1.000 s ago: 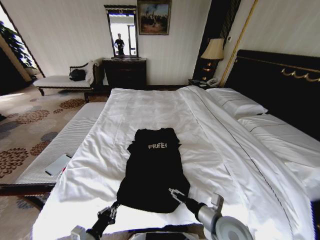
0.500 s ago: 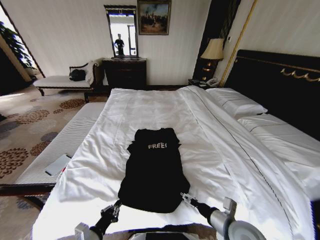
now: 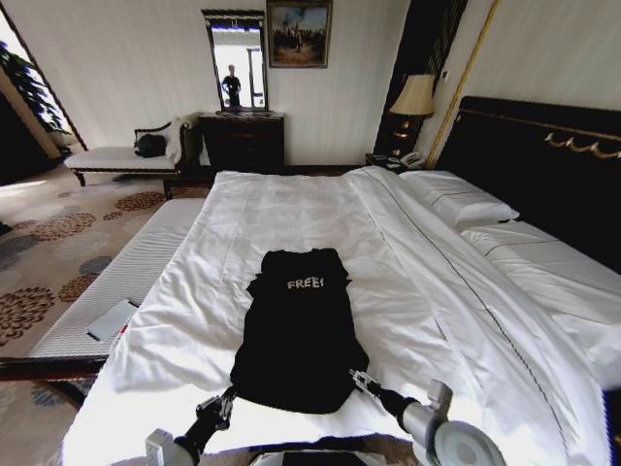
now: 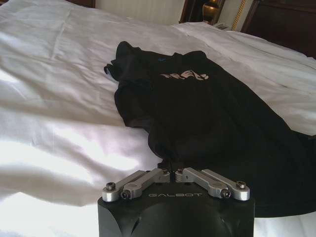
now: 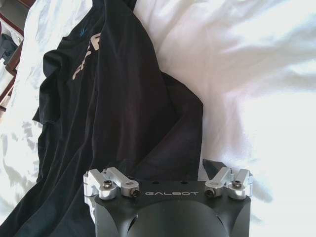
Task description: Fold the clothes on the bed.
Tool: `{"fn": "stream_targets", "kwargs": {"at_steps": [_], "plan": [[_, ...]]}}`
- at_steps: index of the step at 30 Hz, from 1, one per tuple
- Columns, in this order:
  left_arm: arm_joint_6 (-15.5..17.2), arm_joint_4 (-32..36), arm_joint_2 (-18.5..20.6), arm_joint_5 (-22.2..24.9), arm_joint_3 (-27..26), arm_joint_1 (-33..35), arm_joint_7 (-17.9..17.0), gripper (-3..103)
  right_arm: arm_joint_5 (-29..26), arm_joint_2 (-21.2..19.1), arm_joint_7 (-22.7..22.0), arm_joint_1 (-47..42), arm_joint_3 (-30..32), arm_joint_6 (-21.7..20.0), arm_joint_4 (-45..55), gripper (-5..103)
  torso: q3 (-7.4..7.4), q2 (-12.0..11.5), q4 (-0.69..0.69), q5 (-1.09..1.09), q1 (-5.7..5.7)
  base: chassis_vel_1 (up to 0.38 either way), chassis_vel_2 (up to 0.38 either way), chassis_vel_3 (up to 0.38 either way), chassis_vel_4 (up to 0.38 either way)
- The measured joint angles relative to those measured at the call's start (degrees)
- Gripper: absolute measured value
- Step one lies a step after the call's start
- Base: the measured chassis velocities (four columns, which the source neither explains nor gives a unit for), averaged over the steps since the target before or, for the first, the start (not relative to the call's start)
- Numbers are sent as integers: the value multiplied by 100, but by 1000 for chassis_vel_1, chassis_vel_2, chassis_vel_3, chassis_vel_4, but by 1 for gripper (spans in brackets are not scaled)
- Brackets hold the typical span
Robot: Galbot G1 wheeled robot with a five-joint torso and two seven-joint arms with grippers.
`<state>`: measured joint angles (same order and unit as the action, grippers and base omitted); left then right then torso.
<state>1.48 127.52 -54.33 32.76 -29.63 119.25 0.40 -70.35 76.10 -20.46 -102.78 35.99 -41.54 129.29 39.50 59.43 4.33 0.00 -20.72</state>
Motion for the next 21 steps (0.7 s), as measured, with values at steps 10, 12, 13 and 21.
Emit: {"fn": "stream_targets", "kwargs": {"at_steps": [10,12,13,21], "plan": [[50,-28,1,34,28,-89,0,0,-18,-34,-6,-17,15,-23,0,50,0,0,0,0,0,0,0,0,0],[70,-31,-1,37,46,-122,0,0,-18,-43,-7,-28,27,-23,15,44,0,0,0,0,0,0,0,0,0],[77,-32,-1,38,52,-135,0,0,-18,-48,-6,-33,32,-24,22,39,0,0,0,0,0,0,0,0,0],[86,-43,4,70,38,-133,0,0,-14,-66,-18,-78,68,-28,77,7,0,0,0,0,0,0,0,0,0]]}}
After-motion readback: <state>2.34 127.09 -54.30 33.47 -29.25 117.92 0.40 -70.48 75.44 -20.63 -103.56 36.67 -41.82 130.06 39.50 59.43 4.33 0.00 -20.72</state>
